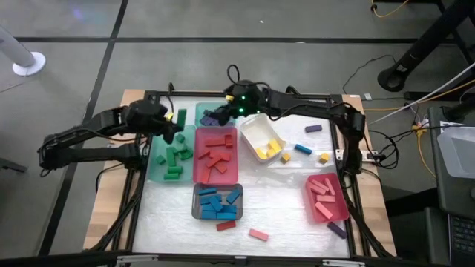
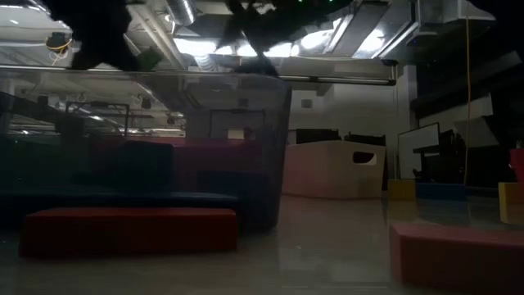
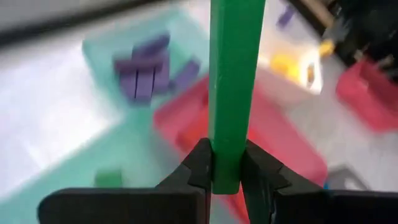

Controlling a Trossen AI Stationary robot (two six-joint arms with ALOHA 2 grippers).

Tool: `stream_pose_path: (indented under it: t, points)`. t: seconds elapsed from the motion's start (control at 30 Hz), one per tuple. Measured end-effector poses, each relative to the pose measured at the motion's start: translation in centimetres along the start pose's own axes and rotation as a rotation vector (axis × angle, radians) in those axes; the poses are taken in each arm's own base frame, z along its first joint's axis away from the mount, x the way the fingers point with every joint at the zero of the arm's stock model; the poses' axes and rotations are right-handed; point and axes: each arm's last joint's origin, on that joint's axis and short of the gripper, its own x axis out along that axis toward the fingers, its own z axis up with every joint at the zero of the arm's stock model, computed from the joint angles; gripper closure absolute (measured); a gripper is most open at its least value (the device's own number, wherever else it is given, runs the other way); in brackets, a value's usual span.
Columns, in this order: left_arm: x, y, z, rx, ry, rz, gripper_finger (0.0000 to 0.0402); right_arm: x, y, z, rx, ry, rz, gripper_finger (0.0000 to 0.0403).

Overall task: Sort blocks
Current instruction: Put the green block into the bottom green bin

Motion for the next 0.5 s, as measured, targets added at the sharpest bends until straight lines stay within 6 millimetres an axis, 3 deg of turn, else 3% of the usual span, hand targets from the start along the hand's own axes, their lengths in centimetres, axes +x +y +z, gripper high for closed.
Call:
stream_pose_path:
  t: [0.27, 0.5]
  points:
    - [-0.8, 1.3, -3.2, -0.082, 0.337, 0.104, 0.0351, -2.7, -4.8, -2.3, 0.054, 0.314, -0.501, 0.0172]
    - [-0.5, 1.5, -3.7, -0.047, 0.442, 0.173, 0.0332, -4.3, -7.2, -4.1, 0.048, 0.468, -0.875, 0.0175]
